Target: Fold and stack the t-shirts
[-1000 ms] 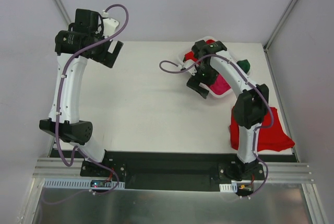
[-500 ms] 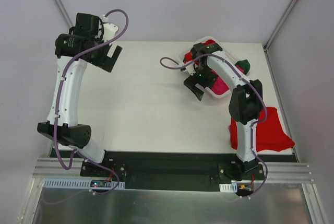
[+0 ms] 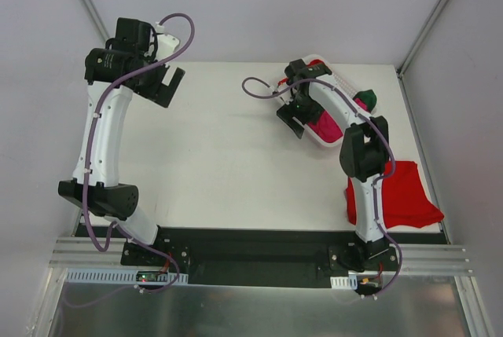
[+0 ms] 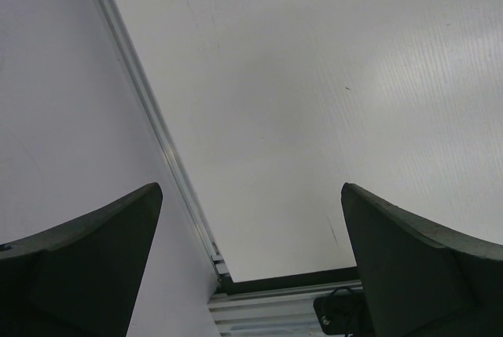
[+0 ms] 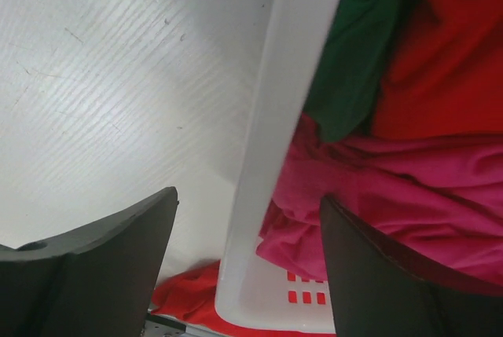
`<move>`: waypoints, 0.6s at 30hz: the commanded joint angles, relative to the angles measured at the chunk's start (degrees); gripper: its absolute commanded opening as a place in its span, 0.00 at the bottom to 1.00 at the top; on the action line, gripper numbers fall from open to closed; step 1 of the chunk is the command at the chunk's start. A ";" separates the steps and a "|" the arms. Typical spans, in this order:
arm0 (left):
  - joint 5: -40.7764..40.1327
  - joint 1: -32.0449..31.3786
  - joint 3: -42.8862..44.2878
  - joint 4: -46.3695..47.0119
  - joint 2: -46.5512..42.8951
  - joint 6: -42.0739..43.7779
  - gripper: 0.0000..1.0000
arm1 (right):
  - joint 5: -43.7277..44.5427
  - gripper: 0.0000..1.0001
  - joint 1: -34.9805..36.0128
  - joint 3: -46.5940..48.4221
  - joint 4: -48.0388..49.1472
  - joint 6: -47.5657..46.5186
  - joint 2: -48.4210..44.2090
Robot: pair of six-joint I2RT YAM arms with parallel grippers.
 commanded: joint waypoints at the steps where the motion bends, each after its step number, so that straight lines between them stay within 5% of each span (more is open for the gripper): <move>1: -0.67 -0.67 2.41 -1.03 0.28 0.50 0.99 | 2.22 0.74 -0.25 4.47 -0.30 1.19 -0.95; 6: -0.15 -0.67 2.67 -1.03 0.72 0.33 0.99 | 2.40 0.52 -0.25 3.42 -0.39 1.54 -2.27; 13: 0.38 -0.67 4.26 -1.03 1.42 0.15 0.99 | 0.99 0.48 -0.08 -1.67 -1.35 1.37 -2.97; 18: 0.20 -0.59 3.73 -1.12 1.07 0.24 0.99 | 0.55 0.31 -0.16 -1.15 -1.53 0.93 -2.80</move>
